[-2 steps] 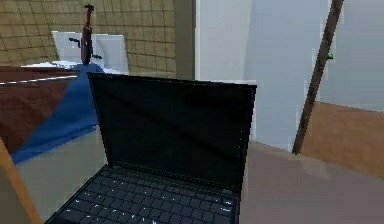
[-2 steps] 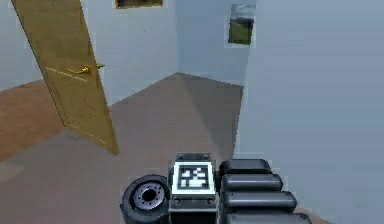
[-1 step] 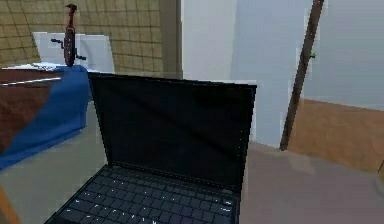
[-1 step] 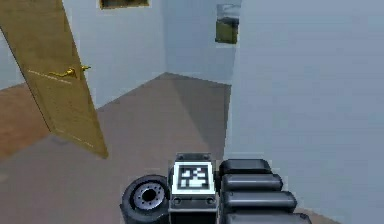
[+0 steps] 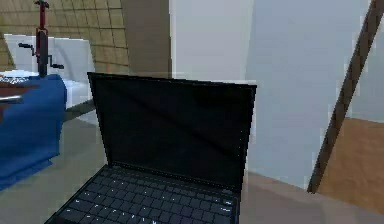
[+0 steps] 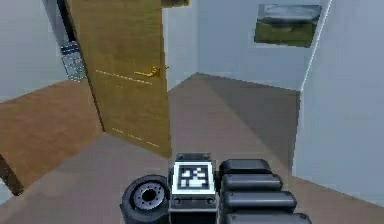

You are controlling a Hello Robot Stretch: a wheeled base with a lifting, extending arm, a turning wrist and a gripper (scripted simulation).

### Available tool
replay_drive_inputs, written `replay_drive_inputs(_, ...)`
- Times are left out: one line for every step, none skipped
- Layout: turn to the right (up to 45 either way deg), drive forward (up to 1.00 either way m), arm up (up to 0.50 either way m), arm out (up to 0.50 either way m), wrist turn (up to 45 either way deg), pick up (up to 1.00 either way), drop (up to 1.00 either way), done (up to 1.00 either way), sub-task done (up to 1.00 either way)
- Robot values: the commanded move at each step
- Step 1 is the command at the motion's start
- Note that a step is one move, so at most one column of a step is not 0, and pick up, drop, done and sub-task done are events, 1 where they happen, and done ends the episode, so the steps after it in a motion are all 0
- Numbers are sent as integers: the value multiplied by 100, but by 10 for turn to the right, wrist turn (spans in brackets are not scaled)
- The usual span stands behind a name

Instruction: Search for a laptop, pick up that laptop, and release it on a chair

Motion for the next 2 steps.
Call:
replay_drive_inputs(-450,0,0,0,0,0,0,0,0)
replay_drive_inputs(-90,0,0,0,0,0,0,0,0)
